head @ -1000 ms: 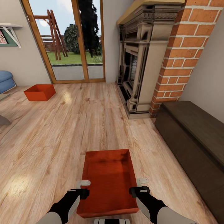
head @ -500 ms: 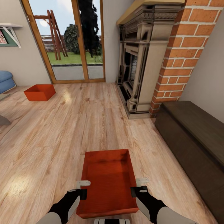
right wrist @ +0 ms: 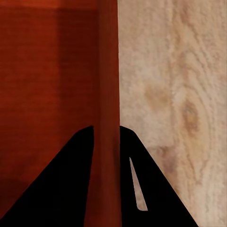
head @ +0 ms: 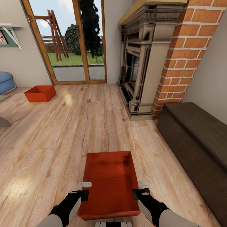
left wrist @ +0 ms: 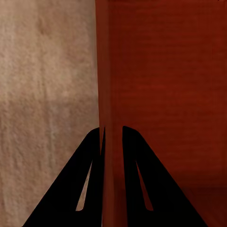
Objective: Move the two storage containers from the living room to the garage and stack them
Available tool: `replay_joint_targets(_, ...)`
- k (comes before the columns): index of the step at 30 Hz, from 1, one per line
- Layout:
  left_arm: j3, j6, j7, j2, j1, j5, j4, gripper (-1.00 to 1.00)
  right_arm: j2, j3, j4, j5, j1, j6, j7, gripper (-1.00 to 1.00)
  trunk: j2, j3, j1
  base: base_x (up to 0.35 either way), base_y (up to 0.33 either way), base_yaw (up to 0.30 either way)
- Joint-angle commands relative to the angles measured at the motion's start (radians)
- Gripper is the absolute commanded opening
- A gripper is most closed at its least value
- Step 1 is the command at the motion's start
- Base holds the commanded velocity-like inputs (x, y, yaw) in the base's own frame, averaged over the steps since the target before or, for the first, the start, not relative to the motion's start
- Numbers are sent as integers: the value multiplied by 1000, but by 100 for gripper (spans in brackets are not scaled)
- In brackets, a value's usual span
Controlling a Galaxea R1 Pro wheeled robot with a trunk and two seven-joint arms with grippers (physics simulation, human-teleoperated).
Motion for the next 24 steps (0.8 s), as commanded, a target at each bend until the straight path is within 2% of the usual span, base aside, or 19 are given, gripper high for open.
replay_joint_targets(1, 2, 8, 8, -1, 0, -24, -3, -100, -7, 3, -1, 1, 0, 7, -11, -100, 0, 3, -1, 0, 0, 0)
replay_joint_targets(24, 2, 9, 9, 1, 0, -23, -3, -100, -7, 4, -2, 1, 0, 7, -10, -100, 154, 76, -85, 0, 0, 0)
